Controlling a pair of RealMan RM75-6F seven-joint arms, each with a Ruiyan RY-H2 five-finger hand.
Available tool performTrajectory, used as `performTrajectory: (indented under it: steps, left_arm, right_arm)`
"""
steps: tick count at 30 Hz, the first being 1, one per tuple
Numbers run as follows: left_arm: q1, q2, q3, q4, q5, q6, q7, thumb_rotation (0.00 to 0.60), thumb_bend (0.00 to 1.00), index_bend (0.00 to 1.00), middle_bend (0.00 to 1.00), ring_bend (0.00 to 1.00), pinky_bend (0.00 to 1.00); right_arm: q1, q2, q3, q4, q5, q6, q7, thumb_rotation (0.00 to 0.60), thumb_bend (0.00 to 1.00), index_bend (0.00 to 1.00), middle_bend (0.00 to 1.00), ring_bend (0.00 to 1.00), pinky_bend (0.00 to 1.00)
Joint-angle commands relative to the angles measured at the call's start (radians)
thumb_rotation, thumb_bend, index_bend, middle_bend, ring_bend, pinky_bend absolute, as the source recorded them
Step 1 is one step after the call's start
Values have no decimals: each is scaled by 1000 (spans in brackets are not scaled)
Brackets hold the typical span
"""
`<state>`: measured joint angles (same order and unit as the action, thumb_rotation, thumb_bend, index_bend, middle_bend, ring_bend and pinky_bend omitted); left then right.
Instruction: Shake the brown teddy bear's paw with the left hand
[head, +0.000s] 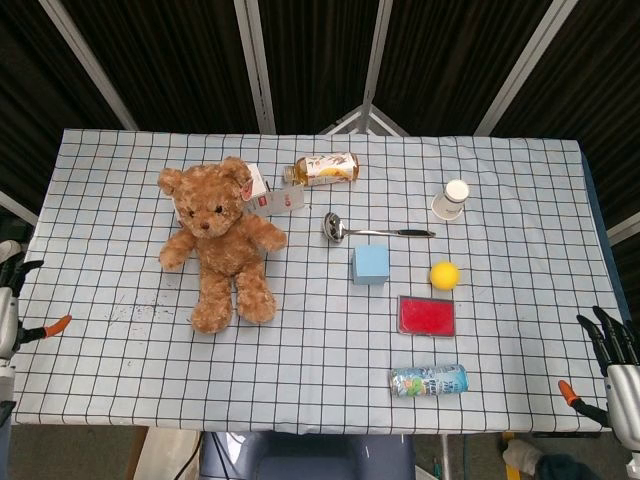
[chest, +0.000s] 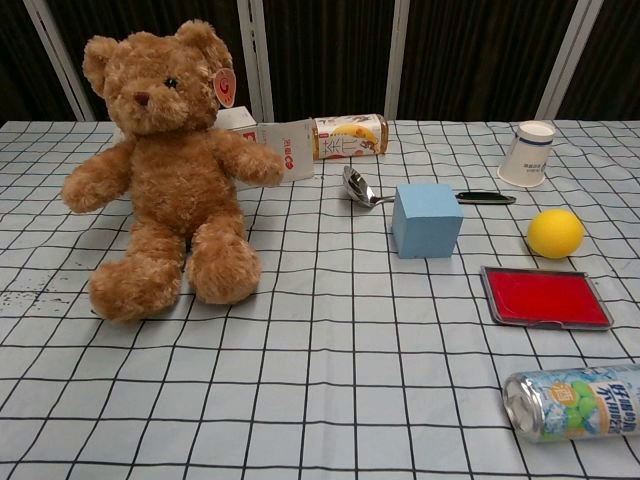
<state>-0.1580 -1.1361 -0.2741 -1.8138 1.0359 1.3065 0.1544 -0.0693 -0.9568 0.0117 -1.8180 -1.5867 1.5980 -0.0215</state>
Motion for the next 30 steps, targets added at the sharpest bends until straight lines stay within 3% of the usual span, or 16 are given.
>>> performTrajectory:
  steps: [1, 12, 24, 30]
  left_arm:
    - [-88, -73, -43, 48, -65, -28, 111, 600, 244, 172, 33, 0, 0]
    - [-227, -249, -62, 154, -106, 28, 327, 600, 243, 183, 42, 0, 0]
    - [-308, -392, -6, 294, -48, 18, 404, 600, 243, 212, 64, 0, 0]
    - [-336, -484, 18, 414, -30, 4, 402, 600, 243, 213, 66, 0, 0]
  right_arm:
    - [1, 0, 0, 1, 2, -1, 2, 600, 217, 116, 61, 87, 0]
    - [5, -1, 2, 8, 12, -11, 8, 600, 218, 117, 61, 87, 0]
    - [12, -4, 4, 11, 31, -30, 7, 600, 217, 117, 61, 87, 0]
    - [13, -3, 3, 12, 33, -34, 9, 600, 218, 116, 61, 87, 0]
